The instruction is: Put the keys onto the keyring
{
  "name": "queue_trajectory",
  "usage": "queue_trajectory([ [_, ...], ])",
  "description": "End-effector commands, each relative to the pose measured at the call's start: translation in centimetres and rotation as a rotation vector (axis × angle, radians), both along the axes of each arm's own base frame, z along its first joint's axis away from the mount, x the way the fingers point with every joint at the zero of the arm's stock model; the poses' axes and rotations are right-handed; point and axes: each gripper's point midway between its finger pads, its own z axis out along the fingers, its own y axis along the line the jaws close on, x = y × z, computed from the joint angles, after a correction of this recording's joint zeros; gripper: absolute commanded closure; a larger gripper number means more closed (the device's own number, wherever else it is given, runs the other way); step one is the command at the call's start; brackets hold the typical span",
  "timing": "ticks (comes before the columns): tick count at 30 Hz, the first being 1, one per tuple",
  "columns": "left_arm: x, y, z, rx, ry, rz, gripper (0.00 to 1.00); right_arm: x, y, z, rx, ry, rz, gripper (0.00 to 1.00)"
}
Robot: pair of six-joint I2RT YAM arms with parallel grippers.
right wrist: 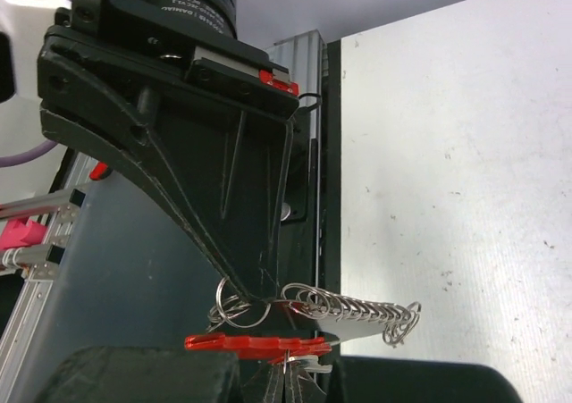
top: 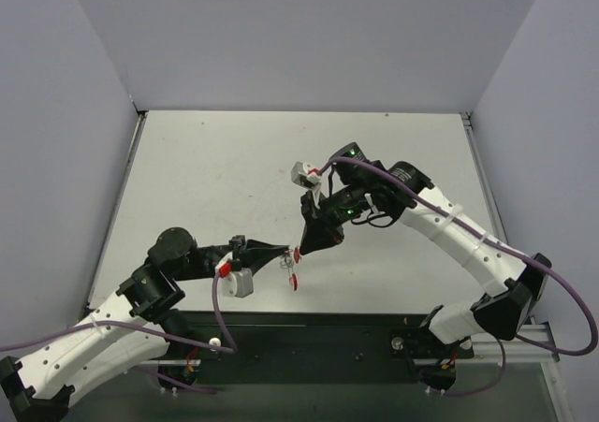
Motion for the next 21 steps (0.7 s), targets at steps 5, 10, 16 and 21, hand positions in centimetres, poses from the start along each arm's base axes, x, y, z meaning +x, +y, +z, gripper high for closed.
queue_trajectory([
  [5,0.7,0.2,0.6,-0.002,-0.045,0.039,1.0,1.2,0.5,0.6,-0.034,0.0,-0.074,1.0],
  [10,1.3,0.4,-0.3,0.037,-0.032,0.069,1.0,1.6,0.6,0.7,-0.055,0.018,-0.118,1.0],
  [16,1.8,0.7,-0.7,0.063,-0.033,0.1,1.0,1.9,0.8,0.8,-0.065,0.032,-0.134,1.0],
  [21,2.1,0.9,-0.3,0.044,-0.048,0.124,1.0,2.0,0.9,0.6,-0.083,0.047,-0.138,1.0],
])
